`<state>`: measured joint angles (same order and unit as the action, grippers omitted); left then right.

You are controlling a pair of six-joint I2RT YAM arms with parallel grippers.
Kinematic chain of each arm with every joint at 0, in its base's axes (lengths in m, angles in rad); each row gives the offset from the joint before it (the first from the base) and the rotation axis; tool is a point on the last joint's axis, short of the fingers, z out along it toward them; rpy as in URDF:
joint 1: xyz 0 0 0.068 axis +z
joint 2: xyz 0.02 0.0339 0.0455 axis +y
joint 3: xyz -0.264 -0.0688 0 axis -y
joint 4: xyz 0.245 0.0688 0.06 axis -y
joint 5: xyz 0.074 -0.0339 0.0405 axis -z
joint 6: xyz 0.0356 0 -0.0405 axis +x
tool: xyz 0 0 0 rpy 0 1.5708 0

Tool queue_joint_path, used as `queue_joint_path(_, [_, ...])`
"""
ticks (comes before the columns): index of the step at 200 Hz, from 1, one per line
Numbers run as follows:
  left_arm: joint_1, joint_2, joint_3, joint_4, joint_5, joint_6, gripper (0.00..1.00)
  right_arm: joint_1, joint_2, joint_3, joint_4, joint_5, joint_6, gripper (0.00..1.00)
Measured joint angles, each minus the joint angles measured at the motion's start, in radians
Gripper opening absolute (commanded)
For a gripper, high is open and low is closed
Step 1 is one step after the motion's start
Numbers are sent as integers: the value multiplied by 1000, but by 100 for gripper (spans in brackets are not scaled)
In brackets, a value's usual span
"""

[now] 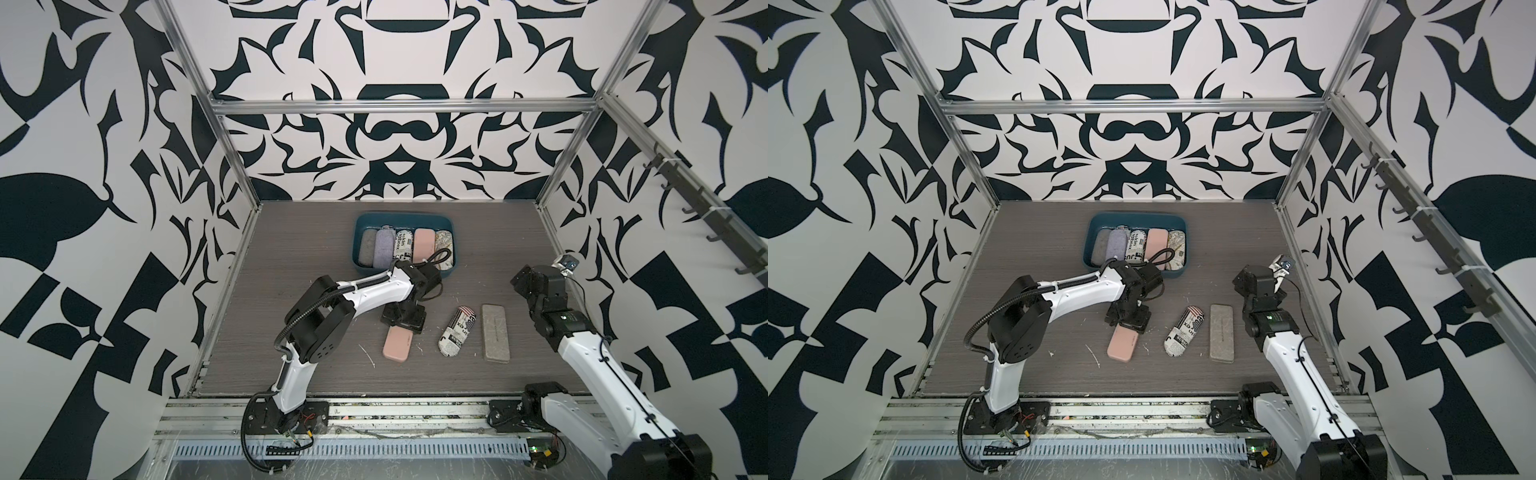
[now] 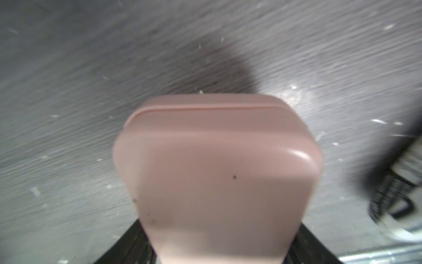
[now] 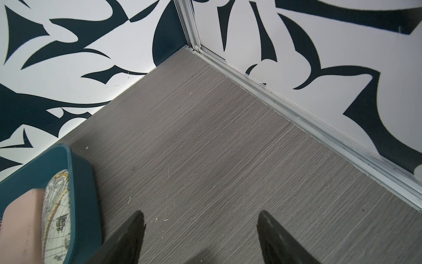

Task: Put the glasses cases into the storage boxes
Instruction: Pick up the glasses case at the center of the board, then place the glasses case in the storage box.

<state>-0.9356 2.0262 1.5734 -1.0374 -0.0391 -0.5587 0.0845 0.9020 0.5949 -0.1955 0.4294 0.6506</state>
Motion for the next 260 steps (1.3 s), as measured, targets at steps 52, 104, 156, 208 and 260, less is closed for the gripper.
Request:
queue_joint_path(52, [122, -74, 205, -94, -19, 33, 66, 0, 3, 0, 14, -12, 0, 80])
queue_joint_path(104, [342, -29, 444, -133, -45, 103, 66, 0, 10, 0, 23, -23, 0, 80])
queue_joint_path(156, [459, 193, 711, -177, -93, 166, 66, 0, 25, -2, 30, -25, -5, 80])
queue_joint_path(208, [527, 314, 788, -190, -98, 197, 66, 0, 43, -2, 31, -24, -9, 80])
queue_joint_path(260, [529, 338, 819, -188, -119, 243, 66, 0, 72, -2, 37, -24, -11, 80])
